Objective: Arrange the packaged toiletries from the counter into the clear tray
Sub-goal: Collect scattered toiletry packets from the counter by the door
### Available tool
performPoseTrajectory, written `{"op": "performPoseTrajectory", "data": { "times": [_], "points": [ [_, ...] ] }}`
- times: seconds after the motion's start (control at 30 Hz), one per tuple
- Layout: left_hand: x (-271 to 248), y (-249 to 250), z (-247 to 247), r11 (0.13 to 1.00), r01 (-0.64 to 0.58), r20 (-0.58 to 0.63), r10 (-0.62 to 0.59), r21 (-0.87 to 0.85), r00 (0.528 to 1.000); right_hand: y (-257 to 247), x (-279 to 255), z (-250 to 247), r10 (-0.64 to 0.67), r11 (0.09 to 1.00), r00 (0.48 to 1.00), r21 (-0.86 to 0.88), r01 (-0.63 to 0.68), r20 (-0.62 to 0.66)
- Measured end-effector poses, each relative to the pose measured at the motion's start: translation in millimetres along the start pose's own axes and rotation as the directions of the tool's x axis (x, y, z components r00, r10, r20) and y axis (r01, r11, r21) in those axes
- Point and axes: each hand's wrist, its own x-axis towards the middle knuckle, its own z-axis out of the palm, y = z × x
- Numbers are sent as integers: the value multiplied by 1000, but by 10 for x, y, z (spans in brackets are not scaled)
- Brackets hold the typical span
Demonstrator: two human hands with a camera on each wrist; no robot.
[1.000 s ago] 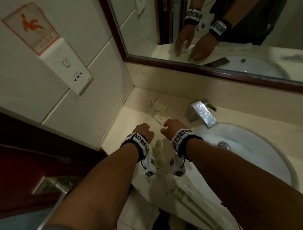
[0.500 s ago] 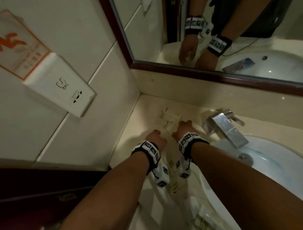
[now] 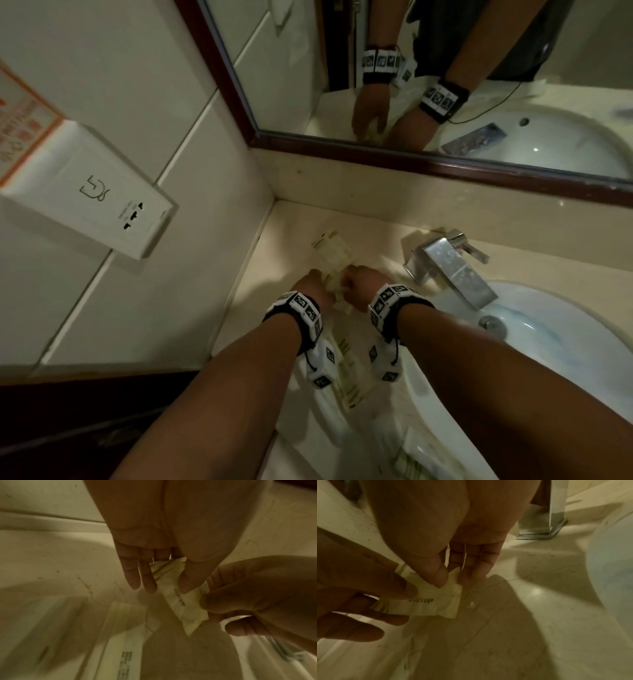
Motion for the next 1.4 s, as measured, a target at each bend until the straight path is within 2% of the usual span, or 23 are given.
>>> {"op": "performPoseTrajectory", "data": {
  "times": [0.13, 0.33, 0.47, 0.6, 0.67, 0.9, 1.0, 1.1, 1.23, 1.4],
  "points": [
    [11, -4, 9, 1000, -11, -7, 12, 17, 1000, 13, -42, -67, 29, 999, 999, 23, -28, -20],
    [30, -112, 1, 998, 22, -25, -23, -60, 999, -88, 33, -180, 55, 997, 982, -46, -64, -181],
    [36, -194, 2, 988, 56, -37, -62, -145, 997, -200, 132, -178, 32, 987, 998, -152, -41, -60],
    [5, -254, -4, 972, 103, -45, -115, -210, 992, -268, 225, -165, 90, 969, 993, -235, -70, 78],
    [10, -287, -8, 971, 101, -54, -115, -215, 992, -261, 229, -127, 94, 963, 990, -261, -65, 102],
    [-42, -296, -31, 978, 100, -82, -117, -184, 990, -284, 86, 72, -17, 941, 998, -337, -7, -68],
    [-81, -297, -44, 982, 84, -97, -101, -168, 990, -322, 14, 78, -16, 939, 993, -342, -24, -116],
    [-122, -291, -59, 985, 56, -105, -74, -165, 992, -326, -87, 40, -12, 961, 980, -273, -43, -197],
    [-257, -217, -94, 983, 39, -112, -59, -177, 992, -276, -263, -21, 2, 996, 960, -87, -27, -279],
    [-468, 23, -140, 971, -33, -127, 3, -236, 992, -222, -589, -197, 33, 993, 939, 115, 7, -344]
  ]
}}
